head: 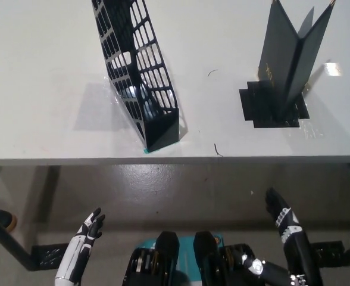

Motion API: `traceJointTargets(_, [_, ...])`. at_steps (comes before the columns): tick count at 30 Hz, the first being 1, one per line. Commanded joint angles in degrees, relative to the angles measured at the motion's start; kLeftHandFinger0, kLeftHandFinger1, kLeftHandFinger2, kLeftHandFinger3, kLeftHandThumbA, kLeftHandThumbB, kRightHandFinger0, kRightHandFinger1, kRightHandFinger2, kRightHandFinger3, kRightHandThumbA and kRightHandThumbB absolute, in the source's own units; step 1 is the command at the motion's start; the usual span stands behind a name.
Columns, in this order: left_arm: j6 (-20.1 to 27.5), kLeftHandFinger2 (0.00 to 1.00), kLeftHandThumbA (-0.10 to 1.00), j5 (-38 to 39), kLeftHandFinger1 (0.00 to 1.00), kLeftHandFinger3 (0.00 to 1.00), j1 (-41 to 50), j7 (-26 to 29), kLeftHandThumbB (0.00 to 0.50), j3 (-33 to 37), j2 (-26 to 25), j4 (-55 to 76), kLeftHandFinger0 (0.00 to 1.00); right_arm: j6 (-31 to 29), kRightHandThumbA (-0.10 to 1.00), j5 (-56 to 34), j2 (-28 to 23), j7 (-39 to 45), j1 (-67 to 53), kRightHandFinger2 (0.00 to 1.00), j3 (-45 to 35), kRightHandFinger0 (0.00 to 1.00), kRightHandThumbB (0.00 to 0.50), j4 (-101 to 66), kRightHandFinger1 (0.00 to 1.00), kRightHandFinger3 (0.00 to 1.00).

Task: A notebook is kept standing on the table on the right hand side and a black shelf is kept on the left hand side and the robot uses its right hand to grab the notebook and places it in the shelf

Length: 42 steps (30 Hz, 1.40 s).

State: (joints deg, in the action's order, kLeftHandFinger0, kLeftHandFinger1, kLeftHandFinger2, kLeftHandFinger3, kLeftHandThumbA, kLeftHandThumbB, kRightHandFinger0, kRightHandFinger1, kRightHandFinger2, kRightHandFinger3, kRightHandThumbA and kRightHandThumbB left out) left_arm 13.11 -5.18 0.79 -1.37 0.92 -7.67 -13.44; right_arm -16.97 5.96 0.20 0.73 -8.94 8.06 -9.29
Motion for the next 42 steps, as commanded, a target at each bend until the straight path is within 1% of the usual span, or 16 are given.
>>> traceJointTargets(1, [2.18,1.0,1.0,0.13,1.0,1.0,0.01,-0.18,0.145,0.13,-0.18,1.38,1.0,-5.29,1.0,9.61,1.89,-3.17,2.84,1.0,-1.03,1.0,0.182,-8.73,1.0,1.0])
traceJointTargets(3, [2.73,1.0,1.0,-0.17,1.0,1.0,0.01,0.0,0.154,0.16,-0.24,0.86,1.0,-2.62,1.0,14.06,2.43,-5.11,6.18,1.0,-3.35,1.0,0.225,-10.67,1.0,1.0])
traceJointTargets(5, [2.92,1.0,1.0,-0.74,1.0,1.0,-0.14,0.28,0.147,0.23,-0.35,0.41,1.0,-0.67,1.0,14.38,2.58,-5.97,9.86,1.0,-5.11,1.0,0.252,-10.74,1.0,1.0])
traceJointTargets(6, [2.9,1.0,1.0,-0.66,1.0,1.0,-0.1,0.18,0.148,0.22,-0.41,0.42,1.0,-0.76,1.0,14.33,2.73,-6.31,10.78,1.0,-5.52,1.0,0.238,-10.46,1.0,1.0])
traceJointTargets(9, [2.74,1.0,1.0,-0.41,1.0,1.0,0.1,-0.16,0.16,0.25,-0.51,0.5,1.0,0.65,1.0,16.9,3.54,-8.35,15.4,1.0,-7.93,1.0,0.247,-8.91,1.0,1.0])
traceJointTargets(10, [2.48,1.0,1.0,-0.24,1.0,1.0,0.42,-0.4,0.154,0.31,-0.55,0.95,1.0,4.2,1.0,18.0,4.02,-8.71,17.15,1.0,-8.81,1.0,0.299,-8.8,1.0,1.0])
traceJointTargets(12, [2.87,1.0,1.0,-0.31,1.0,1.0,0.48,-0.36,0.145,0.33,-0.57,0.79,1.0,7.4,1.0,18.25,3.47,-7.87,19.34,1.0,-9.67,1.0,0.305,-8.36,1.0,1.0])
traceJointTargets(14, [2.54,1.0,1.0,-0.26,1.0,1.0,0.45,-0.41,0.145,0.33,-0.53,0.96,1.0,7.54,1.0,18.4,2.89,-8.63,21.91,1.0,-10.52,1.0,0.29,-6.1,1.0,1.0])
traceJointTargets(15, [2.65,1.0,1.0,-0.06,1.0,1.0,0.42,-0.47,0.129,0.29,-0.5,0.87,1.0,7.77,1.0,18.42,2.64,-8.96,23.04,1.0,-10.91,1.0,0.291,-4.86,1.0,1.0])
traceJointTargets(18, [2.22,1.0,1.0,-0.18,1.0,1.0,0.49,-0.46,0.131,0.34,-0.46,1.1,1.0,8.08,1.0,17.37,1.94,-10.28,26.64,1.0,-12.33,1.0,0.327,0.49,1.0,1.0])
traceJointTargets(22, [3.07,1.0,1.0,0.23,1.0,1.0,0.33,-0.62,0.142,0.29,-0.48,0.4,1.0,7.1,1.0,16.75,1.51,-12.99,31.32,1.0,-13.88,1.0,0.35,8.49,1.0,1.0])
traceJointTargets(26, [3.37,1.0,1.0,0.18,1.0,1.0,0.51,-0.49,0.131,0.27,-0.41,0.44,1.0,6.74,1.0,14.94,1.23,-14.21,34.81,1.0,-14.97,1.0,0.371,14.74,1.0,1.0])
traceJointTargets(28, [2.74,1.0,1.0,-0.12,1.0,1.0,0.62,-0.47,0.146,0.33,-0.51,0.69,1.0,6.27,1.0,14.38,1.17,-15.6,37.11,1.0,-15.81,1.0,0.383,18.54,1.0,1.0])
traceJointTargets(31, [3.22,1.0,1.0,0.27,1.0,1.0,0.94,-0.54,0.14,0.34,-0.26,0.62,1.0,6.32,1.0,13.72,0.99,-17.45,39.85,1.0,-16.92,1.0,0.417,23.05,1.0,1.0])
traceJointTargets(39, [4.45,1.0,1.0,0.37,1.0,1.0,0.78,-0.7,0.14,0.47,-0.38,-0.53,1.0,6.49,1.0,11.57,0.36,-20.86,46.18,1.0,-19.08,1.0,0.426,32.33,1.0,1.0])
traceJointTargets(42, [4.28,1.0,1.0,0.22,1.0,1.0,0.83,-0.34,0.138,0.37,-0.15,-0.4,1.0,8.21,1.0,10.26,0.32,-21.83,49.0,1.0,-20.1,1.0,0.456,35.69,1.0,1.0])
